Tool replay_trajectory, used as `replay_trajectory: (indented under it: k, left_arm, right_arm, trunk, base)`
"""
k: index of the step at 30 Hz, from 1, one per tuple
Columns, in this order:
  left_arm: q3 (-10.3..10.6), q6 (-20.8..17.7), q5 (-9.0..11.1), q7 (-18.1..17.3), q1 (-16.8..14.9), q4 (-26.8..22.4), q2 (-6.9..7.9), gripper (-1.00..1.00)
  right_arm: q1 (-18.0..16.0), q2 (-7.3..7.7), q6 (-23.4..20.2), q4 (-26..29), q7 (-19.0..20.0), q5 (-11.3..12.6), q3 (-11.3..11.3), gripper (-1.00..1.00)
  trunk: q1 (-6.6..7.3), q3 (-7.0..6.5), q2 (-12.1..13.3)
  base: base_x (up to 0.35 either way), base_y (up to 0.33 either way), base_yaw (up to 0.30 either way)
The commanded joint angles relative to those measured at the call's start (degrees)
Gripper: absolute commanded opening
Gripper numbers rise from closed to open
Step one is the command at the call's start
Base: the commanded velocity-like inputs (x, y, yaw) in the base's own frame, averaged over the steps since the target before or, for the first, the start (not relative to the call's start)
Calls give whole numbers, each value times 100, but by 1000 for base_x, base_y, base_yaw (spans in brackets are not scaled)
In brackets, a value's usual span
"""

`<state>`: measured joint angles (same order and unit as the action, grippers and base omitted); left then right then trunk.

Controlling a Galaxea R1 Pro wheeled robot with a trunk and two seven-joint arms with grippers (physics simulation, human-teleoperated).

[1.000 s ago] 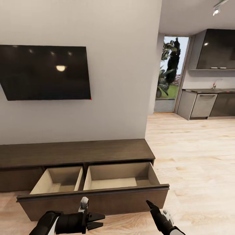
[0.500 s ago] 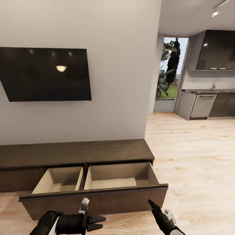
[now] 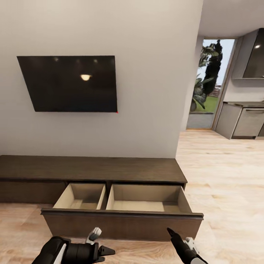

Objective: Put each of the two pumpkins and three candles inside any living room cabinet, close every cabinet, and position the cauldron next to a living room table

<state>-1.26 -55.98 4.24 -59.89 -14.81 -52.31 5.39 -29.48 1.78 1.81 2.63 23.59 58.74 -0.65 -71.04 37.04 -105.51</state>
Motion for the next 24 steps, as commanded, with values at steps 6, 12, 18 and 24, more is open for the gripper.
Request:
replay_trajectory:
  k: [6,12,18,24]
  left_arm:
    - [-376,-18,48,1534,-4,15,-177,100]
    - [-777,279,50,3900,-4,-1,-648,100]
    - [-804,951,81,5129,-4,62,-922,100]
    - [-809,1006,94,5234,-4,71,-939,100]
  right_arm:
    - [-5,-2,107,-8,23,-66,-5,100]
    - [-2,-2,187,-13,23,-80,2,100]
    - [-5,-8,135,3,-1048,-96,582,100]
    - [-5,-37,-188,67,-2754,-97,1858,100]
  trunk:
    - [1,6,-3]
    - [1,6,-3]
    - [1,6,-3]
    - [1,6,-3]
  base:
    - [0,0,293]
    - [0,0,286]
    - [0,0,155]
    - [0,0,13]
